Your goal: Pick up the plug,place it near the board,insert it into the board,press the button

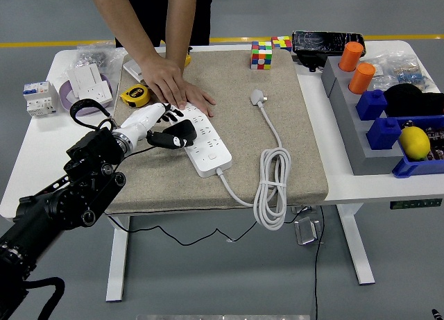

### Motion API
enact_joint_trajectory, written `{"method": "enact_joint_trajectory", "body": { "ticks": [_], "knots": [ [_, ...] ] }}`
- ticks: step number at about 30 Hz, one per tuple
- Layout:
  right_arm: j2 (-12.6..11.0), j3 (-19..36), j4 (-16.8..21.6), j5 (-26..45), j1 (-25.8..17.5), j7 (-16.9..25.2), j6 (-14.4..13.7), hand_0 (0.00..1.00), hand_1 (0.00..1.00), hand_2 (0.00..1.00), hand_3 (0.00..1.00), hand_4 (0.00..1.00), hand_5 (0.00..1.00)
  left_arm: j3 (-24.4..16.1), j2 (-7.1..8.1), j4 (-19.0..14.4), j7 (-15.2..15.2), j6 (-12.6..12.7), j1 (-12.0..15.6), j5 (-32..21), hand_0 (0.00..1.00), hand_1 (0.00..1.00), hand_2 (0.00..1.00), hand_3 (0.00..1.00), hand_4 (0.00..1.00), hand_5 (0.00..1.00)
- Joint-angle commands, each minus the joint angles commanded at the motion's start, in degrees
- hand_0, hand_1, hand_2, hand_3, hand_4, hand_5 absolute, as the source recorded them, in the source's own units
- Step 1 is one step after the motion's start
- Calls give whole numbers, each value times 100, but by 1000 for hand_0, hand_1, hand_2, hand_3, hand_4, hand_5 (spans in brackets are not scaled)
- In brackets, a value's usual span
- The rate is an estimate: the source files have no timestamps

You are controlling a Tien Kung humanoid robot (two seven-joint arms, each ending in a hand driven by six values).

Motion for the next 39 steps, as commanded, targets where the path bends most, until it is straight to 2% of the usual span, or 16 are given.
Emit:
{"method": "enact_joint_trajectory", "body": {
  "ticks": [5, 6, 17, 18, 23, 24, 29, 30, 39],
  "knots": [
    [1, 1, 0, -1, 3, 0, 1, 947, 842, 780, 793, 998, 998, 15, -9, 18, -1, 29, -6, 17, 630, 704, 629, 655, 998, 369],
    [1, 5, 0, 0, 5, 1, 1, 947, 841, 780, 793, 998, 998, 24, -8, 26, -2, 39, -6, 24, 612, 691, 606, 612, 998, 337],
    [-6, 16, -2, 4, 17, 4, 0, 947, 841, 780, 792, 998, 998, 31, -21, 85, -1, 153, -25, 75, 580, 675, 587, 580, 998, 311],
    [-6, 17, -1, 2, 19, 4, 0, 947, 841, 780, 792, 998, 998, 30, -22, 90, -1, 160, -28, 84, 549, 656, 579, 567, 972, 286],
    [-5, 25, 0, -3, 24, 3, 0, 947, 841, 780, 792, 998, 998, 34, -33, 115, 2, 191, -35, 110, 549, 656, 579, 567, 972, 286],
    [-6, 26, 0, -2, 24, 3, 0, 947, 841, 780, 792, 998, 998, 37, -36, 118, 3, 202, -38, 113, 532, 637, 573, 559, 935, 275],
    [-7, 30, 0, -7, 37, 0, -2, 947, 841, 780, 792, 998, 998, 30, -44, 128, 4, 220, -59, 126, 532, 637, 573, 559, 935, 275],
    [-7, 32, 1, -9, 39, 1, -3, 946, 840, 780, 792, 998, 998, 29, -46, 129, 6, 224, -63, 128, 507, 605, 566, 551, 910, 273],
    [-15, 23, 2, -6, 45, 0, -6, 945, 841, 780, 792, 998, 998, 43, -56, 143, 2, 238, -79, 106, 492, 591, 561, 547, 874, 268]
  ]
}}
